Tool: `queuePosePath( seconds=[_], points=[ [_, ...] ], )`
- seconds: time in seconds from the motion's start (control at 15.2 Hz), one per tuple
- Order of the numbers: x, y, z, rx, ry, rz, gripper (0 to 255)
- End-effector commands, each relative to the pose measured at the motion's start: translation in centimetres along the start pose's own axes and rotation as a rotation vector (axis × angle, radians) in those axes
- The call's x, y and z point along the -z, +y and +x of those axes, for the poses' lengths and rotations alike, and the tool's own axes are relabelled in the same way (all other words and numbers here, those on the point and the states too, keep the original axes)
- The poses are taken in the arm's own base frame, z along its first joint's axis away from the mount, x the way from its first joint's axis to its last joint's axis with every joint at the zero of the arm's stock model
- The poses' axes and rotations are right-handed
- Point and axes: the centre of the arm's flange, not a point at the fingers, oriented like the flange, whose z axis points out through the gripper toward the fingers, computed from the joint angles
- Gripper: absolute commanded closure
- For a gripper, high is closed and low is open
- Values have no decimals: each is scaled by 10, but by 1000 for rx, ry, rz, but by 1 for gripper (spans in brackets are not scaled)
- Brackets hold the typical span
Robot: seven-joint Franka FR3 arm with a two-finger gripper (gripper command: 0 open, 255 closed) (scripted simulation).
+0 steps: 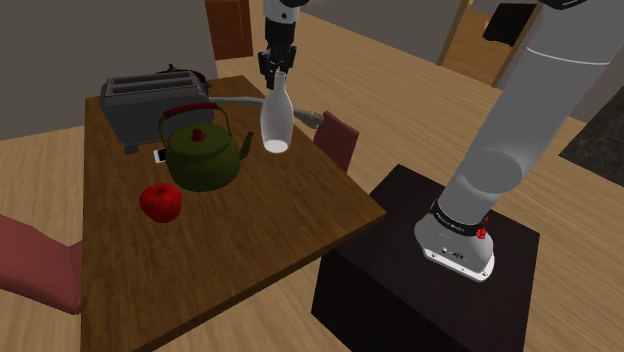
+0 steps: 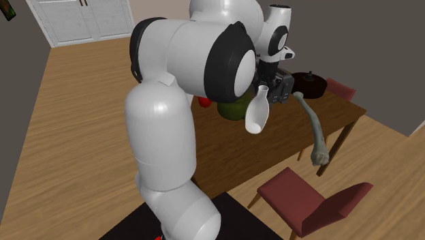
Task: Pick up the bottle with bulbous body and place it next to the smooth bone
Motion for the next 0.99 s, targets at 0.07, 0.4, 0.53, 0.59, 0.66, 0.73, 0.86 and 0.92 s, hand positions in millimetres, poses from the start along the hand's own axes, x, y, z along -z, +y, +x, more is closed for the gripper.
queuePosePath(
  seconds=[0.07,0.4,0.53,0.59,0.66,0.73,0.86,0.92],
  points=[
    [-16,0,-1,0,1,0,255],
    [-42,1,-4,0,1,0,255],
    [-45,1,-4,0,1,0,255],
    [-45,1,-4,0,1,0,255],
    [-45,1,-4,0,1,0,255],
    [-45,1,-4,0,1,0,255],
    [-45,1,-4,0,1,0,255],
    [-45,1,-4,0,1,0,255]
  ],
)
